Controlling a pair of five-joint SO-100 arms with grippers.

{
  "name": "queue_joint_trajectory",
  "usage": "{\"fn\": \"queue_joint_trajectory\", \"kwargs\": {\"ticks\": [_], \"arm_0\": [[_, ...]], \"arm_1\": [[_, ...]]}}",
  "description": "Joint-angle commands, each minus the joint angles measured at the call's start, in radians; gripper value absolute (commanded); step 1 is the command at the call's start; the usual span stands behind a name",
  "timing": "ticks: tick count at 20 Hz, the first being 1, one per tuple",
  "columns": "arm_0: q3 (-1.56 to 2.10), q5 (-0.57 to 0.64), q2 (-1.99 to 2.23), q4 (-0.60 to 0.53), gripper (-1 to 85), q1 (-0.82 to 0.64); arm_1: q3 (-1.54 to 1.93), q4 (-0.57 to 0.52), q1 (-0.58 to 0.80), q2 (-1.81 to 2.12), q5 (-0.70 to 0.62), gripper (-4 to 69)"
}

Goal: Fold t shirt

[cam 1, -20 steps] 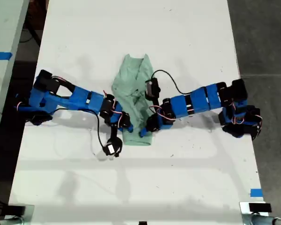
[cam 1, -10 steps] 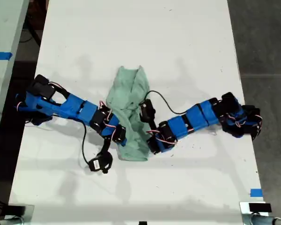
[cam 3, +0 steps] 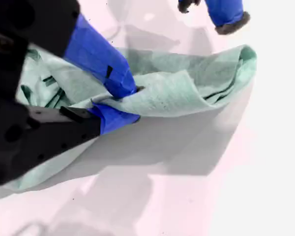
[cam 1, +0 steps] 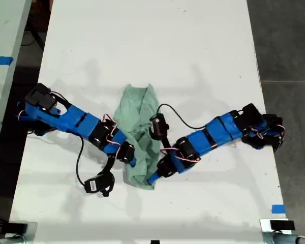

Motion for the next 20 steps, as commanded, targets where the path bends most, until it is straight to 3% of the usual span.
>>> {"fn": "queue_joint_trajectory", "kwargs": {"ticks": [1, 3, 4, 5, 6, 14, 18, 20], "arm_0": [[-0.061, -0.008, 0.003, -0.023, -0.3, -0.011], [-0.061, -0.011, -0.003, -0.044, -0.3, -0.002], [-0.061, -0.014, -0.006, -0.052, -0.3, 0.003], [-0.061, -0.017, -0.008, -0.055, -0.3, 0.006], [-0.061, -0.020, -0.009, -0.057, -0.3, 0.009], [-0.066, -0.018, 0.002, -0.063, -0.3, 0.029], [-0.112, 0.081, 0.126, -0.115, -0.3, 0.084], [-0.094, 0.123, 0.227, -0.052, -0.3, 0.066]], "arm_1": [[-0.075, -0.117, 0.014, -0.044, -0.026, 36.4], [-0.075, -0.193, 0.018, -0.114, -0.034, 35.3], [-0.075, -0.227, 0.023, -0.149, -0.040, 28.2], [-0.077, -0.242, 0.028, -0.183, -0.029, 11.0], [-0.077, -0.250, 0.029, -0.202, -0.018, -0.6], [-0.084, -0.031, -0.032, -0.028, 0.018, -0.5], [-0.083, -0.058, -0.058, 0.195, -0.121, -0.5], [-0.057, -0.058, 0.005, 0.318, -0.227, -0.5]]}}
